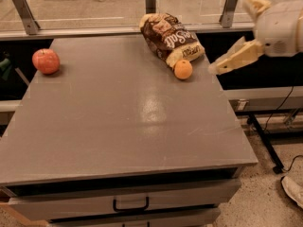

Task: Move orange near brown chip bag

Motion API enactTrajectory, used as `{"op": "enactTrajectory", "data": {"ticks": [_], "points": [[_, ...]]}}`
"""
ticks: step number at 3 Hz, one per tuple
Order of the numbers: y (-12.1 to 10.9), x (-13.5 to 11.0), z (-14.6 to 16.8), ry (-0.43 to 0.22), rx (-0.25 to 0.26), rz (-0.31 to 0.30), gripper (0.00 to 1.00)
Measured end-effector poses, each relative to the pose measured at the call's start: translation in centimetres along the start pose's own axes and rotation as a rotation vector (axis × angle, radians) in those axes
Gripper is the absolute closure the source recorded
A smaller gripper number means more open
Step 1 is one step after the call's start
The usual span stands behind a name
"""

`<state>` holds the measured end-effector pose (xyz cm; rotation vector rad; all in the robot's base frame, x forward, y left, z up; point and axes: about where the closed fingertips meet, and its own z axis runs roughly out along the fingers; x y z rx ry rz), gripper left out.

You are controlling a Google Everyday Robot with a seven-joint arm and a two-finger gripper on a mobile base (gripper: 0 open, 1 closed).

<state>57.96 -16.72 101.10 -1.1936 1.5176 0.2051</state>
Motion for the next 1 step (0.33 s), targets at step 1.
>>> {"op": "enactTrajectory", "data": {"ticks": [1], "points": [[1.17,-1.42,-0.69,0.003,-0.035,-0.022,0.00]]}}
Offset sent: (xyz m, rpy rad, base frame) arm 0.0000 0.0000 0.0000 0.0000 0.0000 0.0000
